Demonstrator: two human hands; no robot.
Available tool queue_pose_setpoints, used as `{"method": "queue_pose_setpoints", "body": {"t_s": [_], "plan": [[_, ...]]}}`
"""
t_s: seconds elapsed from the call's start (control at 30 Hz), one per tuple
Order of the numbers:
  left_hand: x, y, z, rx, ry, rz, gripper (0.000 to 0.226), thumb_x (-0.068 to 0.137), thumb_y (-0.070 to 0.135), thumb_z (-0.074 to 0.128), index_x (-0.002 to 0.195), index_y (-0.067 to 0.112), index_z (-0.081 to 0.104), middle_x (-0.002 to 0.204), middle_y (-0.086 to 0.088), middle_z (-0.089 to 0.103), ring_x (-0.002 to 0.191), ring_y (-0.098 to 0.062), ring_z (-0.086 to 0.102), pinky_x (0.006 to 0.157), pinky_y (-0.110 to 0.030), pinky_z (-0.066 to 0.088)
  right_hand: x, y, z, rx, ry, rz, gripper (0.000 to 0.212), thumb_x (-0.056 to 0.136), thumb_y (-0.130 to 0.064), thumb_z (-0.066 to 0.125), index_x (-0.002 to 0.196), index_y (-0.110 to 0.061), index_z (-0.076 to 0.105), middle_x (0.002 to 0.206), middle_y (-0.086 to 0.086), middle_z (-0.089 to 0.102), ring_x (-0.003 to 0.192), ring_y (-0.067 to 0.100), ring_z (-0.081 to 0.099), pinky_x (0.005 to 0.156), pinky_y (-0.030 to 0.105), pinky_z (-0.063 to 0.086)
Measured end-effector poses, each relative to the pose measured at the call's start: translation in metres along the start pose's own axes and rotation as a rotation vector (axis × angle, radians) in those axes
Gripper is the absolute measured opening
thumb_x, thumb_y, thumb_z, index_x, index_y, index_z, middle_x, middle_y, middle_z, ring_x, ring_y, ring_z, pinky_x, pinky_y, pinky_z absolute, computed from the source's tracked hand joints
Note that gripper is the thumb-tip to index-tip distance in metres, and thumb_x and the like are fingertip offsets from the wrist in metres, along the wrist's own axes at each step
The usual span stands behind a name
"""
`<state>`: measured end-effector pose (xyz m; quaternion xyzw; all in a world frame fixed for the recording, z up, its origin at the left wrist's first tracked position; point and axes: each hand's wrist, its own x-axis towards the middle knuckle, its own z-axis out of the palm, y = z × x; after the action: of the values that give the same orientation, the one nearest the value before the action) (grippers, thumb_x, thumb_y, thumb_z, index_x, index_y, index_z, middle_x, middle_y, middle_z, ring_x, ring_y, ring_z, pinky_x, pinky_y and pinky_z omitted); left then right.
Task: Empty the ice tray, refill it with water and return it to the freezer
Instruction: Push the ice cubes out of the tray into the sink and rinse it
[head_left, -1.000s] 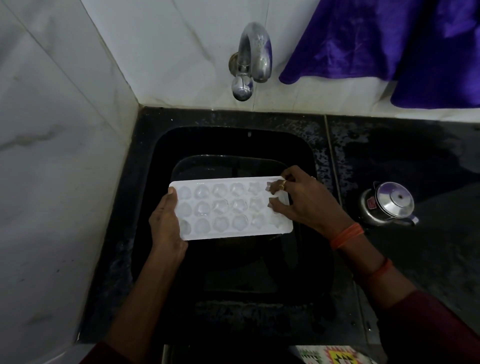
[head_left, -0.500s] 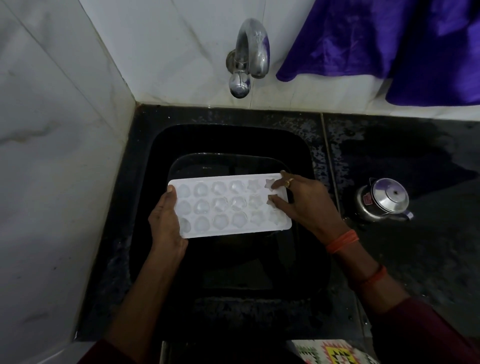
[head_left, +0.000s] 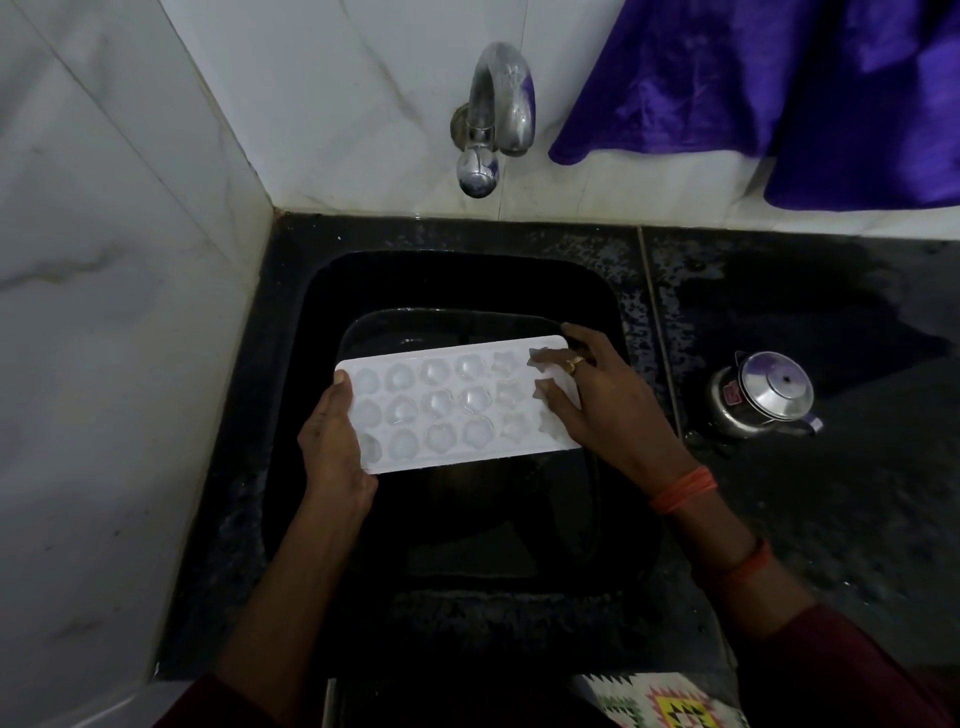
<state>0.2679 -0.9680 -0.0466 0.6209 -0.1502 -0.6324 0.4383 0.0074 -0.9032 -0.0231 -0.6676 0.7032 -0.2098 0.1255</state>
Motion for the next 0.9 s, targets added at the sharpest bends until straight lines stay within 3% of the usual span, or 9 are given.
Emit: {"method": "queue_pose_setpoints", "body": {"t_s": [0.1, 0.27, 0.5, 0.7, 0.8, 0.9], "plan": [[-0.001, 0.001, 0.001, 0.000, -0.004, -0.001, 0.046, 0.097, 0.050, 0.062, 0.124, 0.013, 0.071, 0.116, -0.010, 0.076, 0.105, -0.033, 0.074, 0.087, -0.055, 0.060, -0.006, -0.004, -0.005, 0.043, 0.075, -0.008, 0.030, 0.094, -0.038, 0.064, 0.120, -0.023, 0.068, 0.152, 0.003, 0.042, 0.104, 0.019, 0.066, 0.079, 0.034, 0.058], [-0.004, 0.003, 0.004, 0.009, 0.011, 0.002, 0.041, 0.098, 0.047, 0.063, 0.120, 0.013, 0.072, 0.112, -0.009, 0.077, 0.101, -0.031, 0.075, 0.085, -0.053, 0.062, -0.013, -0.005, -0.003, 0.069, 0.068, -0.014, 0.034, 0.092, -0.047, 0.058, 0.112, -0.022, 0.068, 0.156, 0.000, 0.039, 0.132, 0.018, 0.053, 0.095, 0.036, 0.056], [-0.008, 0.002, 0.007, 0.009, 0.021, -0.010, 0.040, 0.099, 0.045, 0.062, 0.121, 0.013, 0.071, 0.112, -0.009, 0.077, 0.100, -0.031, 0.075, 0.083, -0.051, 0.062, -0.016, -0.010, 0.003, 0.073, 0.092, -0.014, 0.042, 0.088, -0.053, 0.060, 0.104, -0.017, 0.071, 0.160, 0.002, 0.035, 0.131, 0.016, 0.056, 0.095, 0.040, 0.057], [-0.005, 0.003, 0.007, 0.015, 0.012, 0.000, 0.042, 0.098, 0.046, 0.063, 0.122, 0.013, 0.071, 0.113, -0.008, 0.077, 0.101, -0.031, 0.075, 0.082, -0.050, 0.063, -0.016, -0.014, 0.007, 0.087, 0.065, 0.034, 0.062, 0.080, -0.069, 0.058, 0.108, -0.015, 0.072, 0.164, 0.002, 0.028, 0.134, 0.014, 0.052, 0.098, 0.032, 0.053], [-0.003, 0.004, 0.007, 0.010, 0.003, -0.003, 0.042, 0.098, 0.047, 0.063, 0.122, 0.014, 0.071, 0.114, -0.008, 0.077, 0.103, -0.031, 0.075, 0.087, -0.053, 0.061, -0.018, -0.017, 0.009, 0.055, 0.058, 0.067, 0.069, 0.078, -0.072, 0.060, 0.114, -0.015, 0.071, 0.165, -0.002, 0.025, 0.136, 0.010, 0.049, 0.093, 0.024, 0.050], [-0.003, 0.007, 0.009, 0.016, -0.002, 0.003, 0.041, 0.099, 0.046, 0.062, 0.122, 0.014, 0.071, 0.112, -0.007, 0.077, 0.101, -0.030, 0.075, 0.084, -0.052, 0.062, -0.018, -0.018, 0.013, 0.037, 0.035, 0.086, 0.074, 0.078, -0.072, 0.061, 0.119, -0.011, 0.069, 0.166, 0.000, 0.023, 0.142, 0.013, 0.043, 0.097, 0.027, 0.049]]}}
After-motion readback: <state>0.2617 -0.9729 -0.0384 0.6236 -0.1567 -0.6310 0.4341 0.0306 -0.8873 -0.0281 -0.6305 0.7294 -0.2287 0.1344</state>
